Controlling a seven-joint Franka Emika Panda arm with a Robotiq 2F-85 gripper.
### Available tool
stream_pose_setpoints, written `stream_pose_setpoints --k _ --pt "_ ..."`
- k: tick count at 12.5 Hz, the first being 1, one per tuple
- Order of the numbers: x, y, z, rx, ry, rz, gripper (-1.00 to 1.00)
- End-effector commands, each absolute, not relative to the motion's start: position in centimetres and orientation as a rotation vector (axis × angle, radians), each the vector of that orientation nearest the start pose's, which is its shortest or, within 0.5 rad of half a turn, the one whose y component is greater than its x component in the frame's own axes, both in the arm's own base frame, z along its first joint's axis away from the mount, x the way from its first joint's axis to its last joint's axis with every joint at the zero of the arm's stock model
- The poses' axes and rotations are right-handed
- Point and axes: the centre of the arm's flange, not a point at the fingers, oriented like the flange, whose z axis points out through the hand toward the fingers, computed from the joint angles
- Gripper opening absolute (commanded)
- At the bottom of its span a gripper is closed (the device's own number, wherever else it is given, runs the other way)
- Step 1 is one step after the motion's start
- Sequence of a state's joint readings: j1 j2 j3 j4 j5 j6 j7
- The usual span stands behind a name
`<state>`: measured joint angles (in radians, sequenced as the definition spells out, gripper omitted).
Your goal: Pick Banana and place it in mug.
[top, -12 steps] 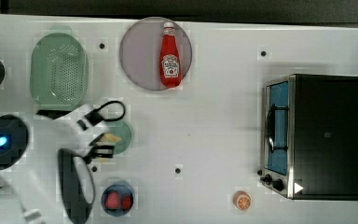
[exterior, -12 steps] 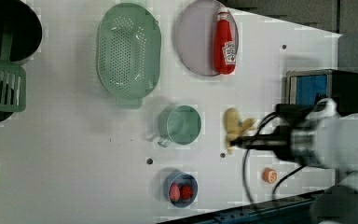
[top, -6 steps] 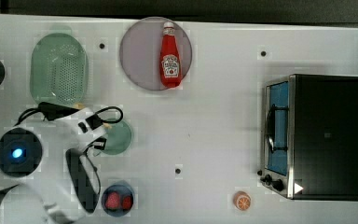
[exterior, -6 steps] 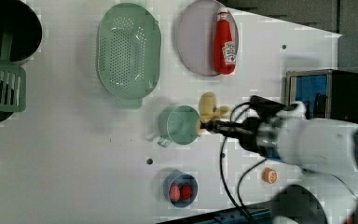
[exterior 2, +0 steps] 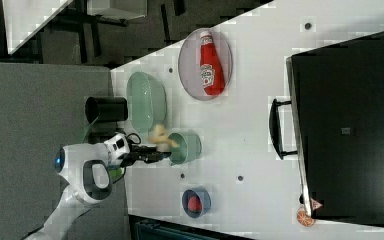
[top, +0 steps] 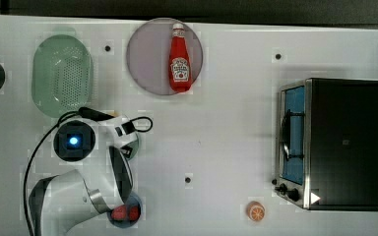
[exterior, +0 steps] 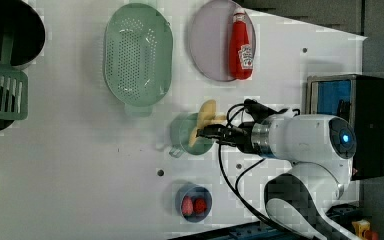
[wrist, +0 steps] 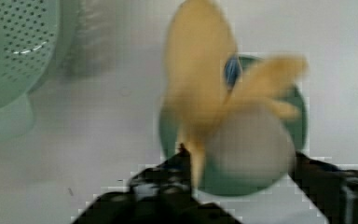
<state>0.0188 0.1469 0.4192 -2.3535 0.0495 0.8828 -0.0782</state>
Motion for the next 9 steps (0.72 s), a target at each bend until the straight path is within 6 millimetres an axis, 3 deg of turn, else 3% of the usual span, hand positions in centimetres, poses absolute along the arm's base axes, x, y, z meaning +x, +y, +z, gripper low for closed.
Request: stream_pose_setpoints --k 1,3,5,7,9 --pt "46.5 22.5 28.5 -3.003 0.533 0.036 1.0" --pt "47.1 22.5 29.5 -2.988 0.536 -0.008 1.0" --pt "48.1 21.5 32.2 -2.97 0.568 -0.085 1.0" --pt "48.9 18.7 36.5 -2.978 0.645 -0.117 1.0" --pt "49.4 14.8 41.8 -2.993 0.761 -0.083 1.0"
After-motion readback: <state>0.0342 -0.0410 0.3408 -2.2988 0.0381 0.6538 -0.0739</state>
